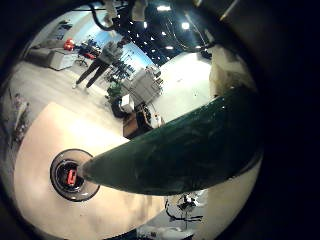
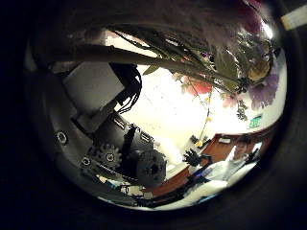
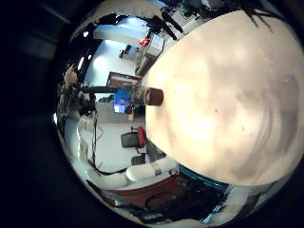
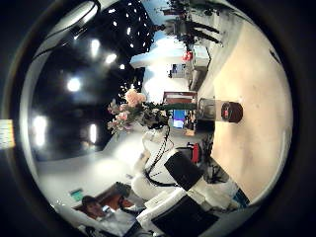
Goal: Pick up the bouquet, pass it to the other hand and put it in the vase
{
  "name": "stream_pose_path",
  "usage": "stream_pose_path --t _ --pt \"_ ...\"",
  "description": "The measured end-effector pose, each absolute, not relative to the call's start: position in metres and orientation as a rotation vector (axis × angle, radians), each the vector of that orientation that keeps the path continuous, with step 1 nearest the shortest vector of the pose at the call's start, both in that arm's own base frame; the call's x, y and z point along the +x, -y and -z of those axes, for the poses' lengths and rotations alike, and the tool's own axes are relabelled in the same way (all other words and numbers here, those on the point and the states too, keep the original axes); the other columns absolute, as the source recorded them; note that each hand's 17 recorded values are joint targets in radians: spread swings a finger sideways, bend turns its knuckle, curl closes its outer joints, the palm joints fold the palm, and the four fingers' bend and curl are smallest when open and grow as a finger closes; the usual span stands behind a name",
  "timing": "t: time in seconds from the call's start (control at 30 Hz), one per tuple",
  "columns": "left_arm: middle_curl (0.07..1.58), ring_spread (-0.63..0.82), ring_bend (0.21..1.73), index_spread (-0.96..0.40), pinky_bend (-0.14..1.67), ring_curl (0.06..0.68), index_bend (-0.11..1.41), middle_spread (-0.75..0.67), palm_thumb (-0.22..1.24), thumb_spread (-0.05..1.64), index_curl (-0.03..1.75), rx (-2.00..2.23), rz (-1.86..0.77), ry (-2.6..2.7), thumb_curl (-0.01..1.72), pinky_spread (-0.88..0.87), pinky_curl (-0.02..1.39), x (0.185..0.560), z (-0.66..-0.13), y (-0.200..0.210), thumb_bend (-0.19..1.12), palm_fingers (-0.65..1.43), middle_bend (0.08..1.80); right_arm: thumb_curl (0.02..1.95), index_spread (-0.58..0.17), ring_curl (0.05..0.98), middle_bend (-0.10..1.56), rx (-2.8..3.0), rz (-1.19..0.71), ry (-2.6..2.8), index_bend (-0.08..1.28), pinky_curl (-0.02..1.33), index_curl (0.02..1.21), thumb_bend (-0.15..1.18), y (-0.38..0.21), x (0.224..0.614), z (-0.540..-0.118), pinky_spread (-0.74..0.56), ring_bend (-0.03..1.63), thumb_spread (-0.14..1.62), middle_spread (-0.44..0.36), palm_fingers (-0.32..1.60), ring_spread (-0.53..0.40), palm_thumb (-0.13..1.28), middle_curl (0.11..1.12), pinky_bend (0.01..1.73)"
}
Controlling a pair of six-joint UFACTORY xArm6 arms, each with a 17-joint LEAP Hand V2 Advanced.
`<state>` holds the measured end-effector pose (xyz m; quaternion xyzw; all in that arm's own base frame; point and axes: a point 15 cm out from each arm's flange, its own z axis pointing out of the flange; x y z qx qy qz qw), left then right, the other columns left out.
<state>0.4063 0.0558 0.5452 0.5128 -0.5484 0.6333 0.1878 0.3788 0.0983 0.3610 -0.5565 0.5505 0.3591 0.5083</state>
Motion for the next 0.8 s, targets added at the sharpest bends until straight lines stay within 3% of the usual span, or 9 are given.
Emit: stream_pose_path --t 0.47,0.8 --pt "0.96 -0.39 1.53 -0.76 1.03 0.565 0.57 -0.51 1.02 1.1 1.34 1.445 -1.761 1.491 0.87 -0.71 1.24 0.415 -0.531 -0.06 -0.02 1.06 1.16 0.41 -0.328 0.249 0.19 -1.341 -0.865 -1.325 0.15 0.32 0.24 -0.02 -0.098 0.379 -0.36 0.52 0.54 1.08 0.149 0.0 0.252 0.59 0.31 0.72" --pt "0.94 -0.41 1.47 -0.76 1.01 0.538 0.46 -0.51 0.84 1.0 1.34 1.444 -1.701 1.376 0.76 -0.72 1.18 0.428 -0.498 -0.064 -0.05 1.07 1.11 0.42 -0.316 0.249 0.19 -1.34 -0.866 -1.326 0.16 0.31 0.26 -0.02 -0.098 0.378 -0.359 0.52 0.54 1.08 0.148 0.02 0.247 0.59 0.31 0.72"
